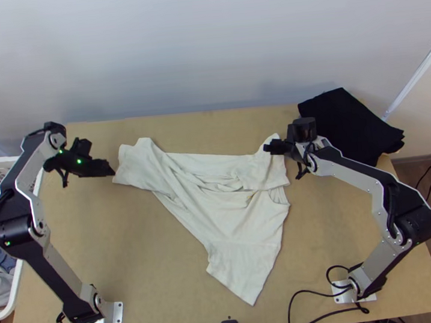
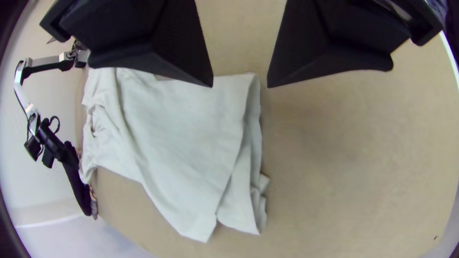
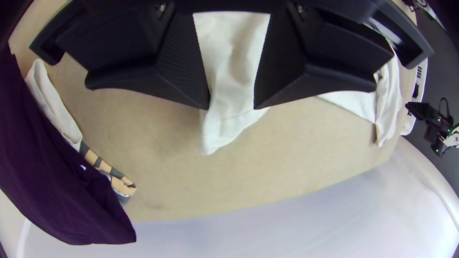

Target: Fold the t-shirt

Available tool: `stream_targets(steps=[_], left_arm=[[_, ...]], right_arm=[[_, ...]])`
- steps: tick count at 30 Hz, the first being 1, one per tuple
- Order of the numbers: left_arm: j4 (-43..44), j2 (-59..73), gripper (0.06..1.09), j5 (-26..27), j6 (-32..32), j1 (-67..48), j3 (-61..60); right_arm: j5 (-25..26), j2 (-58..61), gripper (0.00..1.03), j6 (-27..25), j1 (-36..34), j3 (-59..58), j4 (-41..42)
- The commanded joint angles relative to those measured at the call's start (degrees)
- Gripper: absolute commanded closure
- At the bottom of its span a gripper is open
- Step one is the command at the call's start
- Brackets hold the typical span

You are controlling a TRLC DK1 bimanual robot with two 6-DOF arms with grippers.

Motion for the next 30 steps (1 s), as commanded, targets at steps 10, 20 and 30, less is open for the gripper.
stream_targets(steps=[10, 20, 30], left_arm=[[5.76, -3.05, 0.52, 0.28, 0.86, -2.56, -5.96], [8.49, -2.26, 0.52, 0.19, 0.06, -3.70, -5.43], [8.75, -1.82, 0.66, 0.10, -0.46, -4.14, -4.29]], right_arm=[[0.61, 0.79, 0.60, 1.39, 0.45, 0.58, -0.75], [0.61, 0.62, 0.60, 1.39, 0.37, 0.05, -0.75], [0.61, 0.62, 0.60, 1.39, 0.19, 0.05, -0.75]])
